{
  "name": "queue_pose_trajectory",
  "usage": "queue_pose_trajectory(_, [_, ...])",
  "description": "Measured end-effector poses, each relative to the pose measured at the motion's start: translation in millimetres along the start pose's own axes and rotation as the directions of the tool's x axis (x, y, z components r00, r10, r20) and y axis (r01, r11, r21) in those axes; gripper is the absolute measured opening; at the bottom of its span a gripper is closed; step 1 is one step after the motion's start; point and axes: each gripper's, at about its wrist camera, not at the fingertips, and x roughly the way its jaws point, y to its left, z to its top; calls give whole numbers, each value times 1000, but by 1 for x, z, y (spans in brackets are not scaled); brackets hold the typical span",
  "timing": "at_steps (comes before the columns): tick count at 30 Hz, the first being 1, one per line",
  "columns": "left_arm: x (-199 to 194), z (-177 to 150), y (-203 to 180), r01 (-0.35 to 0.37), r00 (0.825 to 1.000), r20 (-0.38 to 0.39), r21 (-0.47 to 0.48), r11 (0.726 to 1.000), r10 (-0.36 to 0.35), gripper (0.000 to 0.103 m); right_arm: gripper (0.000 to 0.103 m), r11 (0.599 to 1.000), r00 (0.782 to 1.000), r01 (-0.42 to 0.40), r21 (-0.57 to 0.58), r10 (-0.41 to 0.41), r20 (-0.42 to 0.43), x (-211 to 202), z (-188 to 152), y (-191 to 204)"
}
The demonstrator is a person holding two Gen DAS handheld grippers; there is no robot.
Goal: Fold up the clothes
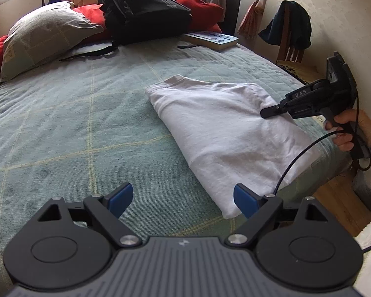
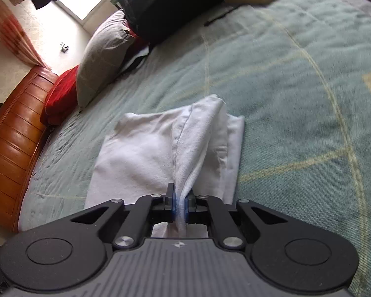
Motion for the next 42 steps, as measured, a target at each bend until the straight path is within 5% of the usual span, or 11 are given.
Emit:
queue_pose_trajectory(6, [4,3,-2,-4,1000,-26,19,1000,4,89,14,999,1000,-5,40,4,8,0,-5,-12])
queue_pose_trajectory(10, [4,15,-4,-2,1000,-26,51,999,3,89,34,997,994,73,-26,-71,80,-28,-5,-2])
queue_pose_trajectory(15, [17,50,-10,105,994,-12,66,992,-104,89,47,986,991,7,-165,15,132,-57,-18,27])
queue_pose_trajectory(19, [48,75,-26,255,967,-25,68,965,-254,89,51,972,994,-70,-225,86,64,-49,-34,37])
queue_pose_trajectory(22, [79,79,-35,292,956,-59,62,954,-288,89,51,968,996,-84,-238,88,7,-36,-47,31])
queue_pose_trajectory(26, [115,60,-26,175,974,-156,50,983,-165,86,50,970,997,-72,-231,73,-4,-31,-52,19])
queue_pose_trajectory(31, [63,45,-36,122,989,-106,163,979,-106,88,53,972,996,-86,-219,89,3,-32,-51,13])
queue_pose_trajectory(37, [27,-1,-66,-23,997,-64,413,911,54,88,60,969,995,-94,-228,102,23,-34,-54,18])
queue_pose_trajectory(42, [37,-17,-85,-129,990,13,510,851,143,88,65,969,992,-104,-225,119,51,-43,-59,22])
